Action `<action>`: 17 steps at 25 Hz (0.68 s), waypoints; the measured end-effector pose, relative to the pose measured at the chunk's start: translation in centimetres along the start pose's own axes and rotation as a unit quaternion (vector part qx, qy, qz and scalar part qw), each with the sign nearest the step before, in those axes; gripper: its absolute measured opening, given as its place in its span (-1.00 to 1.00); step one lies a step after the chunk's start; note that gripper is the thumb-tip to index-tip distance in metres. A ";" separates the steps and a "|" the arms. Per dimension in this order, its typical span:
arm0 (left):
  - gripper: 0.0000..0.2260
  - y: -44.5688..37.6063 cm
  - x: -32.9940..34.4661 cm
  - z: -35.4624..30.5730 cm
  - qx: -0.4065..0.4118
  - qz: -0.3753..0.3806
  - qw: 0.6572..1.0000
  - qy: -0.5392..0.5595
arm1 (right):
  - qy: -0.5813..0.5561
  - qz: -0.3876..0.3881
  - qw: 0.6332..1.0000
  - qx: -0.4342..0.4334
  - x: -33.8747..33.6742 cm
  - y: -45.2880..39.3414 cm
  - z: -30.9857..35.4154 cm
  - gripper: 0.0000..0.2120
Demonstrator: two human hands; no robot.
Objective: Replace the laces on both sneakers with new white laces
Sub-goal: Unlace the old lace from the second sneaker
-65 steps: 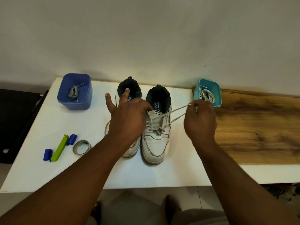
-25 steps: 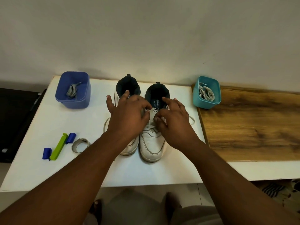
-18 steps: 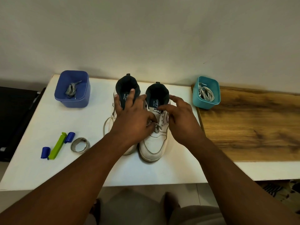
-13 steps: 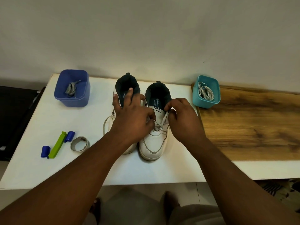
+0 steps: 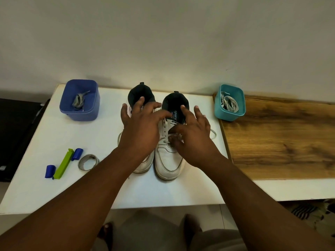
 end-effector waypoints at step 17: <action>-0.69 0.1 -0.3 0.8 -0.021 0.037 0.999 0.022 | -0.026 -0.101 0.993 0.063 -1.5 0.1 -0.9 -0.87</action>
Point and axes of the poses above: each hand's wrist, its own y-axis away from the middle knuckle, its own x-axis out of the palm, z = x × y, the point moved 5 cm from there along -y, towards the middle knuckle, and after that the axes turned 14 degrees about x, right-handed, at the moved point
